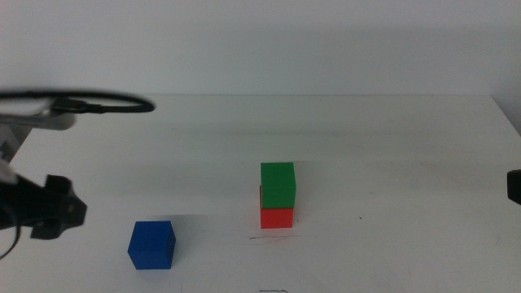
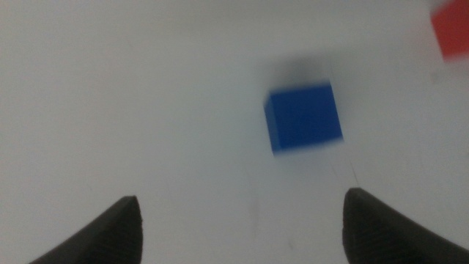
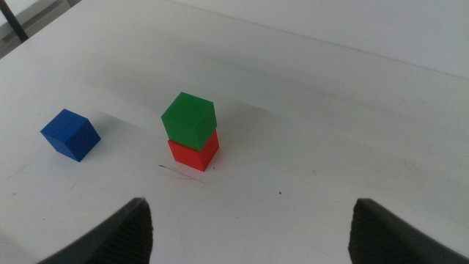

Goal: Stack red cubes first, then green, then blue cubes in a specific spot.

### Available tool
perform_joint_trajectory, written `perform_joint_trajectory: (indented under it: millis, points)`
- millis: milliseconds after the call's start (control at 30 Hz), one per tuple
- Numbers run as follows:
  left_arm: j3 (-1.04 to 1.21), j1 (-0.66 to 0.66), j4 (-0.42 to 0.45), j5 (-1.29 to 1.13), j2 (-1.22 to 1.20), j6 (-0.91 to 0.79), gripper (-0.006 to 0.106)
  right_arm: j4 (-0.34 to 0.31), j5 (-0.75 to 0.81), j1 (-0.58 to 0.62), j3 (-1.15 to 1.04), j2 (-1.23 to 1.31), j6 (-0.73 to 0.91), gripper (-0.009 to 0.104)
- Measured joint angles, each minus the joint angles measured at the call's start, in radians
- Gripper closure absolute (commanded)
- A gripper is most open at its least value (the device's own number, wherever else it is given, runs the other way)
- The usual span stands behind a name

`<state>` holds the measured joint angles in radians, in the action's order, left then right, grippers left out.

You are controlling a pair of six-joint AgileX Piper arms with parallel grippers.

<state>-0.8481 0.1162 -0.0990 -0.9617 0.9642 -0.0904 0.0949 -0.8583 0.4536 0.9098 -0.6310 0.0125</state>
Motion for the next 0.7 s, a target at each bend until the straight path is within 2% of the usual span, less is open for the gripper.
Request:
perform_joint_trajectory:
  millis: [167,400,700]
  points:
    - [-0.063,0.074,-0.001,-0.055,0.135,0.046,0.007,-0.002,0.0,0.0,0.0,0.0,0.0,0.013]
    - [-0.122,0.222,0.042,-0.043,0.346,0.243,0.007,-0.002,0.0,0.0,0.0,0.0,0.0,0.013]
    - [-0.221,0.249,0.063,-0.005,0.594,0.307,0.007,-0.002,0.0,0.0,0.0,0.0,0.0,0.013]
